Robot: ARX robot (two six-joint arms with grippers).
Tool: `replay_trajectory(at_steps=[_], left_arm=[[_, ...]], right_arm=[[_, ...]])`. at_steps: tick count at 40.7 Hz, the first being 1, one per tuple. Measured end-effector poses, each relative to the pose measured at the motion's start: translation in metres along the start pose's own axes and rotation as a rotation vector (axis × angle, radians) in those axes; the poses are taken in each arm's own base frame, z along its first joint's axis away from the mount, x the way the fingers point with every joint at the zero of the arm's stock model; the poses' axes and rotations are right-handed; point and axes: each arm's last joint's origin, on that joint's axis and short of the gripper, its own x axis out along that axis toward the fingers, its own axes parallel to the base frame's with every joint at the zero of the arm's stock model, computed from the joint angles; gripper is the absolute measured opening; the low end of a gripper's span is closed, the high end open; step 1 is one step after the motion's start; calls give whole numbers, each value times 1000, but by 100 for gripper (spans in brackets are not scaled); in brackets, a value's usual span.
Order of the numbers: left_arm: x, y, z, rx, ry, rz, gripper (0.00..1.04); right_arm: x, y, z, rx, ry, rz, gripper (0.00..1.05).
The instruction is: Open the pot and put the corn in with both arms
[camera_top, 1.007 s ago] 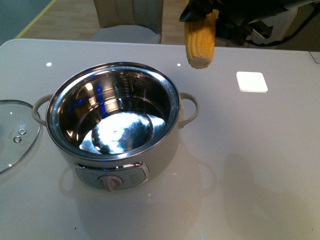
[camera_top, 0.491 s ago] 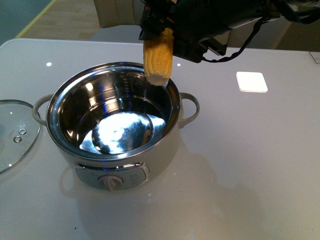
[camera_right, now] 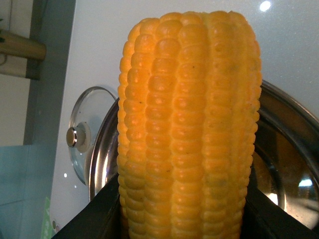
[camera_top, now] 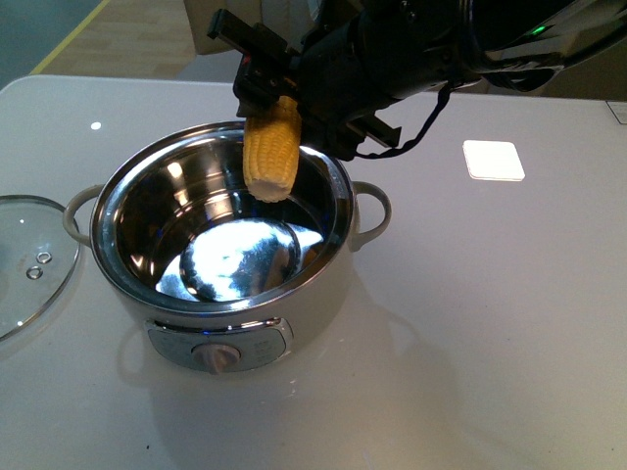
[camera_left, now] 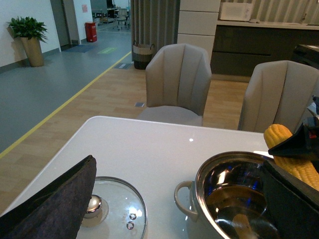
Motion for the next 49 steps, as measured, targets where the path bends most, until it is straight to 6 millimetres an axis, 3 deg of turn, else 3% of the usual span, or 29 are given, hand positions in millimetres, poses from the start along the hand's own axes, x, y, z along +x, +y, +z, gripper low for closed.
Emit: replay_trajectory(at_steps=[17,22,28,34,39,43,45,49], left_arm=[[0,0,0,0,0,0,98],[0,0,0,0,0,0,98],[0,0,0,0,0,0,98],[0,0,0,0,0,0,98],[0,0,0,0,0,0,98],[0,0,0,0,0,0,98],[0,0,0,0,0,0,98],[0,0,0,0,0,0,98]], right_arm=[[28,-1,-20,23,113,-53,49],[29,1,-21,19,119,-58,66],[29,2,-23,15,121,-56,95],[26,-3,-26,17,111,-67,96],[12,-8,-21,19,59,-84,96],[-15,-13,-7,23,-43,-86,96],[-31,-16,1,29,-102,-91,96],[-83,-29,22,58,-258,-97,96]])
